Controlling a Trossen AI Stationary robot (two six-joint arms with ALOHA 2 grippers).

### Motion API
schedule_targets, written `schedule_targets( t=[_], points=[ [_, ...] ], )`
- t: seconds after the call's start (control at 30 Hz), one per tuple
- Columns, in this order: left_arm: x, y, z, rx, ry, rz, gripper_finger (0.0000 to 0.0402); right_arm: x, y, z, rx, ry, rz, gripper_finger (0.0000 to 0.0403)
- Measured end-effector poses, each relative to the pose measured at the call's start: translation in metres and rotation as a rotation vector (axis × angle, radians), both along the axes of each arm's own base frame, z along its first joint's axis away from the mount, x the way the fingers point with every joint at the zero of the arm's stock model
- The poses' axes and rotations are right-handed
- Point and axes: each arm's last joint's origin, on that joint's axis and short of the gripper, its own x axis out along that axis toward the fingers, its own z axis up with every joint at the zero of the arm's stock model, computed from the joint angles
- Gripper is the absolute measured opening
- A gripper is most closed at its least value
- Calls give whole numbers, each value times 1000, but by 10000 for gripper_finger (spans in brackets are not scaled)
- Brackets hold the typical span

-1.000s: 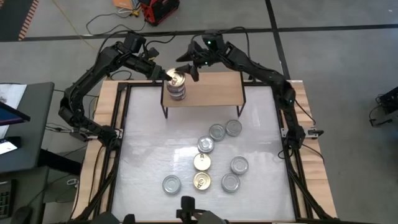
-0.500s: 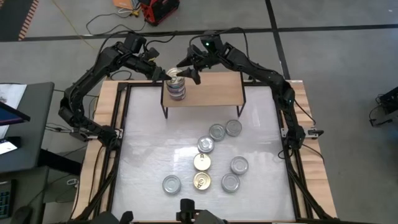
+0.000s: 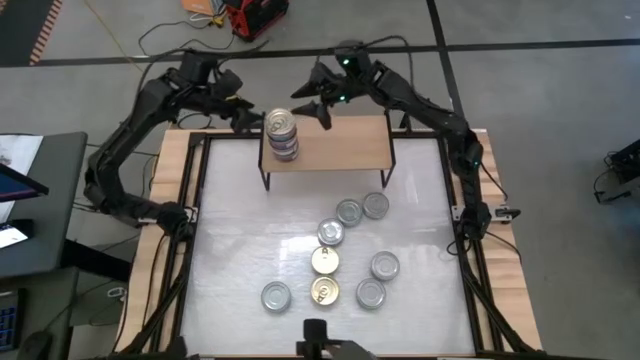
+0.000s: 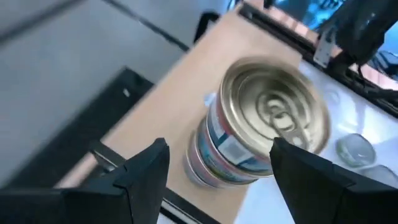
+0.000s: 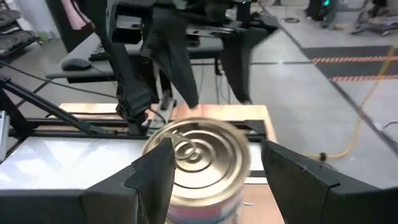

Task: Stack canned seafood by type on shelf
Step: Stack the blue tuna can on top of the blue tuna can, then put the green tuna can on the shelf

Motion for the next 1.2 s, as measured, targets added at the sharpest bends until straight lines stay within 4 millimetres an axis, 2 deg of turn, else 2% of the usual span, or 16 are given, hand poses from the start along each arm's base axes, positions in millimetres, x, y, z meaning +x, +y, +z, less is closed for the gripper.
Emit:
schedule_targets(
  t=[0.2,0.33,0.47,0.67,0.8,0.97,1.1,1.2],
  points=[
    [-8,-37,27,196,-61,-89,265,-12,17,6,-52,110,-35,263],
    [-1,-69,33,272,-34,-169,261,-19,36,4,-48,142,-4,254],
    [6,-103,36,337,-5,-201,251,-26,61,-8,-110,180,-63,237],
    [27,-145,18,372,46,-240,235,-67,105,-6,-133,46,-95,220],
    [41,-166,2,374,102,-225,233,-85,135,-22,-140,23,-129,220],
    [55,-189,-9,287,140,-277,232,-100,173,-34,-129,-1,-137,220],
    [58,-204,-13,168,127,-349,232,-102,201,-46,-108,14,-147,220],
    [63,-211,-16,86,110,-320,232,-103,222,-56,-104,23,-167,220]
  ],
)
